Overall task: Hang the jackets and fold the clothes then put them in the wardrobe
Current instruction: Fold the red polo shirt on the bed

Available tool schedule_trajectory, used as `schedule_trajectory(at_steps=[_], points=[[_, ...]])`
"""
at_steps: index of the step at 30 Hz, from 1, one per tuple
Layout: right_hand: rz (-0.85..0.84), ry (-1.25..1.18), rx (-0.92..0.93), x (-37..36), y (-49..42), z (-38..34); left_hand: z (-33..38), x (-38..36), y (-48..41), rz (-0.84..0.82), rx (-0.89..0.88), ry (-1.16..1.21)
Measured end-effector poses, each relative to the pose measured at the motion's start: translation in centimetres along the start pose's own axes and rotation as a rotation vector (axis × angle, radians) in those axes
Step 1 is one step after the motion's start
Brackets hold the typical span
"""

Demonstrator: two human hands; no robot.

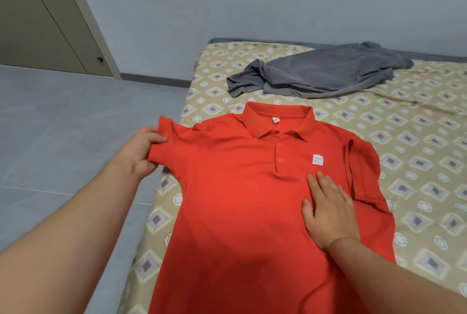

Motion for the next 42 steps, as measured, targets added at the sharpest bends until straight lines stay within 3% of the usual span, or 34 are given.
schedule_trajectory(at_steps=[4,7,12,15,17,18,19,21,22,31,37,42], points=[[0.008,-0.008,0.002,-0.1,0.0,0.1,0.9,-4.3,1.1,0.201,-0.28,0.035],[0.013,-0.006,0.005,-0.1,-0.1,0.0,-0.3,-8.5,1.8,0.224,-0.511,-0.357],[0.02,-0.005,0.004,-0.2,0.1,0.2,-7.0,-11.6,1.4,-0.116,-0.498,-1.26],[0.012,-0.006,0.008,-0.4,0.0,0.3,-7.1,-11.7,2.3,-0.067,-0.826,-1.354],[0.013,-0.014,0.01,-0.4,0.0,0.3,-6.6,-11.8,2.6,0.157,-1.071,-1.401],[0.012,-0.018,0.011,-0.4,0.0,0.2,-6.5,-11.5,2.3,0.267,-1.06,-1.461],[0.01,-0.017,0.012,-0.4,0.0,0.3,-6.5,-11.0,1.8,0.299,-0.937,-1.539],[0.006,-0.014,0.014,-0.4,0.0,0.3,-7.8,-9.8,0.5,0.246,-0.659,-1.698],[0.006,-0.013,0.015,-0.3,0.0,0.3,-8.5,-9.4,0.0,0.224,-0.616,-1.756],[-0.06,0.031,0.028,0.2,0.1,-0.1,-12.3,-7.5,4.2,0.193,-0.7,-1.813],[-0.198,0.052,-0.036,1.2,2.9,-1.0,-15.7,-4.5,10.8,0.104,-0.648,-1.835],[-0.34,0.012,0.03,1.2,9.6,-0.4,-18.5,-1.5,15.6,0.072,-0.571,-1.844]])
Point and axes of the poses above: each hand's wrist, its own y-axis away from the middle knuckle, its own x-axis out of the back of the hand, z = x × y, the point moved 3 cm from there along -y, towards the middle knuckle, and after that the axes turned 6 degrees about x, right-handed, at the moved point
